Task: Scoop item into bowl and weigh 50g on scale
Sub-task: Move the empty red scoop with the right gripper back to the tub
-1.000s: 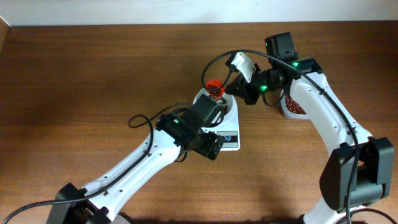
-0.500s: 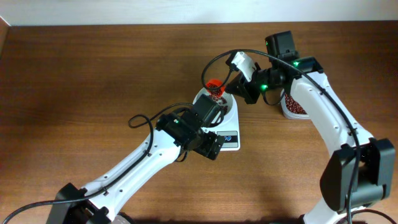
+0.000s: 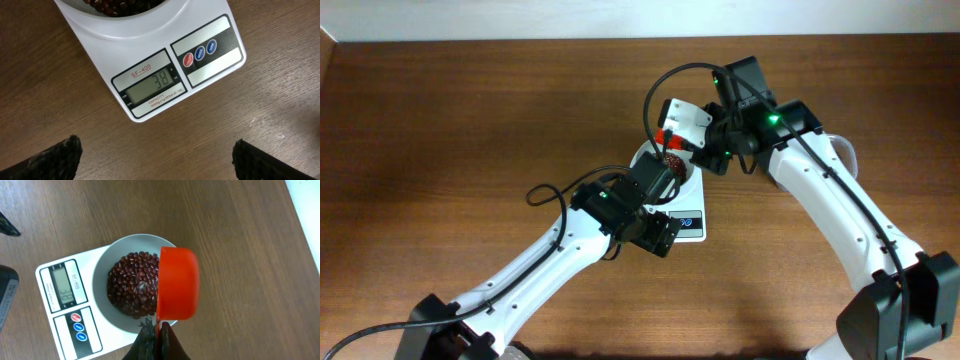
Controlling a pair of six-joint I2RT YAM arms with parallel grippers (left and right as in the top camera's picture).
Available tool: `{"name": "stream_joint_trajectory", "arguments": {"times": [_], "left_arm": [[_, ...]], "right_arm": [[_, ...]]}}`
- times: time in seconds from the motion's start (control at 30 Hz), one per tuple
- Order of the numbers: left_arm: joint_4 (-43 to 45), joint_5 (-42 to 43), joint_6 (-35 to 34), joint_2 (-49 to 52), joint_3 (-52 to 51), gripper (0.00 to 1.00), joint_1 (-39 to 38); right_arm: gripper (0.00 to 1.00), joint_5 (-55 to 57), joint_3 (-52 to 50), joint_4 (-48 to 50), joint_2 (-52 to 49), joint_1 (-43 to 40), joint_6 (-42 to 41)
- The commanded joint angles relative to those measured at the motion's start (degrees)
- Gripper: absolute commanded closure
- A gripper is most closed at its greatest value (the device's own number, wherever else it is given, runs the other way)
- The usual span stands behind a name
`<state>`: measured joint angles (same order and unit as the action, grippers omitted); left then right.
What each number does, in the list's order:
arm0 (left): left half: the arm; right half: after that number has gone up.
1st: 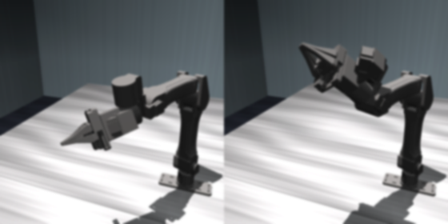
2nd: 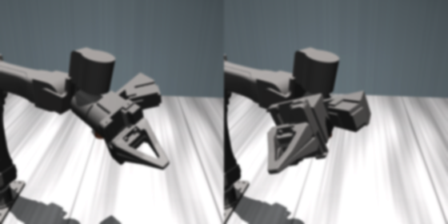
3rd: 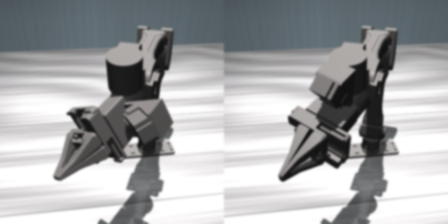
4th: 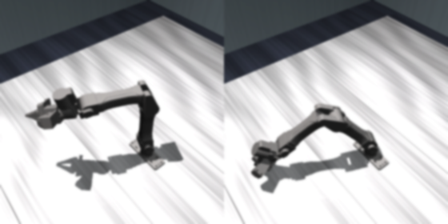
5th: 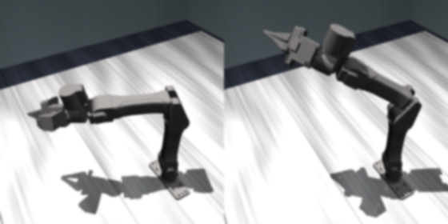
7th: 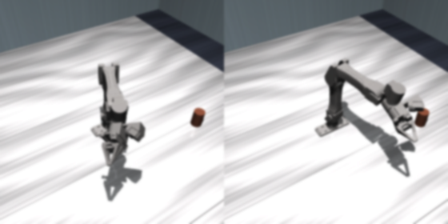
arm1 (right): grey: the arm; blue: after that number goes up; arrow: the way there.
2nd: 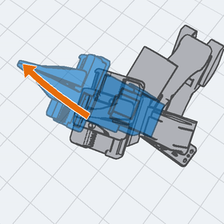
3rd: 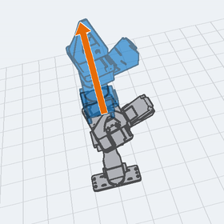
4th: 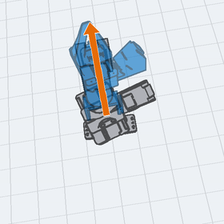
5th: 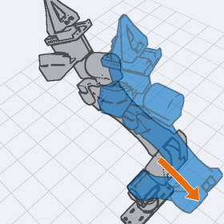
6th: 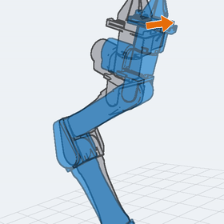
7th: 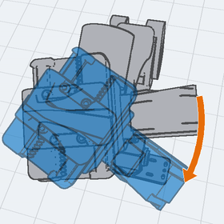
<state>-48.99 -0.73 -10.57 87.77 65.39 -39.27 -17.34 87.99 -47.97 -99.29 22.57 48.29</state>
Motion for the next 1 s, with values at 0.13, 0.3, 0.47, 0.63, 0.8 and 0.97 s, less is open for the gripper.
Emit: {"name": "stream_joint_trajectory", "arguments": {"times": [0.13, 0.3, 0.47, 0.63, 0.8, 0.97], "left_arm": [[0.11, -0.57, -0.70, 0.39, 1.11, 0.01, -0.07], [0.11, -0.59, -0.70, 0.39, 1.09, 0.01, -0.07], [0.11, -0.59, -0.70, 0.39, 1.09, 0.01, -0.07], [0.11, -0.59, -0.70, 0.39, 1.09, 0.01, -0.07], [0.11, -0.59, -0.70, 0.39, 1.09, 0.01, -0.07], [0.11, -0.59, -0.70, 0.39, 1.09, 0.01, -0.07]], "right_arm": [[0.96, 2.99, 1.40, 0.17, 1.38, 1.05, 2.29], [0.96, 1.22, 1.40, 0.26, 1.38, 1.03, 1.57], [0.96, -10.36, 1.49, 1.29, 1.38, -3.34, -7.93], [0.96, -24.50, 1.49, 1.46, 1.36, -12.41, -21.31], [0.96, -27.06, 1.44, -2.08, 1.20, -22.25, -25.03], [0.96, -20.61, 1.42, -7.41, 0.20, -31.10, -25.03]]}}
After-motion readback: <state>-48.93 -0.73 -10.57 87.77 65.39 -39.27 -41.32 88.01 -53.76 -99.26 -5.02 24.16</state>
